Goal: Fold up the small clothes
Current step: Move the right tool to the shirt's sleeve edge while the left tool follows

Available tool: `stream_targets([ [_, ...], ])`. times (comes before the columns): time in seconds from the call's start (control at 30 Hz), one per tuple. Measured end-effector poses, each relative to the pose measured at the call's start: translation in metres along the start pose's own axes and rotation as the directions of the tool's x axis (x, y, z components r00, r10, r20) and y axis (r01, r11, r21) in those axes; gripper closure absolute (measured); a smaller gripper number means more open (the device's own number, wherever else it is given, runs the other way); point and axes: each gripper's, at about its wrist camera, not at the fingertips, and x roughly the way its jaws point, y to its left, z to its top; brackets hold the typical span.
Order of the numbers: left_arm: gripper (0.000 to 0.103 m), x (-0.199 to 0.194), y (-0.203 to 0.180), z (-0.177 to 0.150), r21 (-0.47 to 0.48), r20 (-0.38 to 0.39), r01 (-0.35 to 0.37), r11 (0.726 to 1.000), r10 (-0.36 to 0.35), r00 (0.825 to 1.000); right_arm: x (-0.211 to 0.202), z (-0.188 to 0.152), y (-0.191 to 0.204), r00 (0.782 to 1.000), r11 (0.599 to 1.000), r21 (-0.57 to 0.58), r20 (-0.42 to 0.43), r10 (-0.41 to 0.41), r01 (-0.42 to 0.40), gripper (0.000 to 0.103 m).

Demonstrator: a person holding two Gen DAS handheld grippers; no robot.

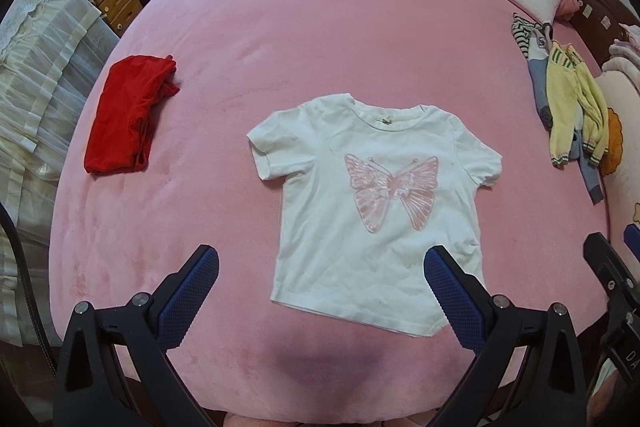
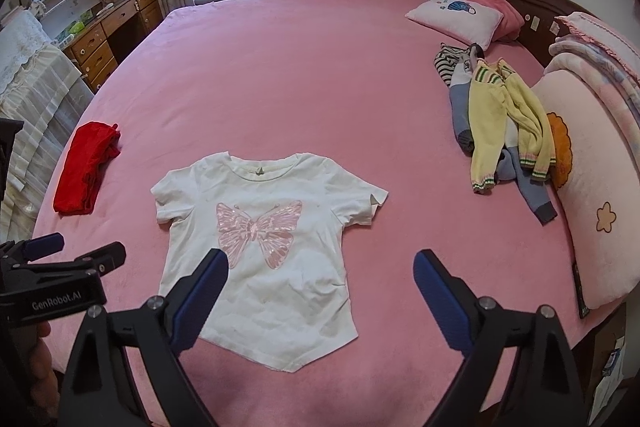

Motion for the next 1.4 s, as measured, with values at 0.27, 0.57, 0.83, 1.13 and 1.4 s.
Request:
stream_targets([
  [0.27,0.001,0.017,0.014,0.022,0.028,0.060,-0.072,0.997,0.070,0.996,0.020,0.010,-0.009,0.999,0.999,-0.003,0.021,-0.032,0.032,0.010],
  [0.57,0.001,0.061,0.035,0.045,0.061,0.131,-0.141,0.988,0.132,0.983,0.059,0.025,-0.016,0.998,0.998,-0.035,0.041,-0.044,0.046,0.011],
  [0.83,0.002,0.154,0.089,0.070,0.017,0.068,-0.135,0.991,0.134,0.989,0.135,0.031,-0.043,1.000,1.000,-0.015,0.008,-0.020,0.020,0.028],
  [1.13,0.011,0.235,0.139,0.072,-0.082,-0.065,-0.100,0.992,0.095,0.993,0.202,0.022,-0.083,0.997,0.997,0.076,-0.072,-0.022,0.028,0.028],
  [1.4,0.013,0.240,0.121,0.083,-0.037,0.003,-0.116,0.993,0.117,0.993,0.250,0.027,-0.109,0.994,0.987,0.157,-0.112,-0.012,0.029,0.029],
])
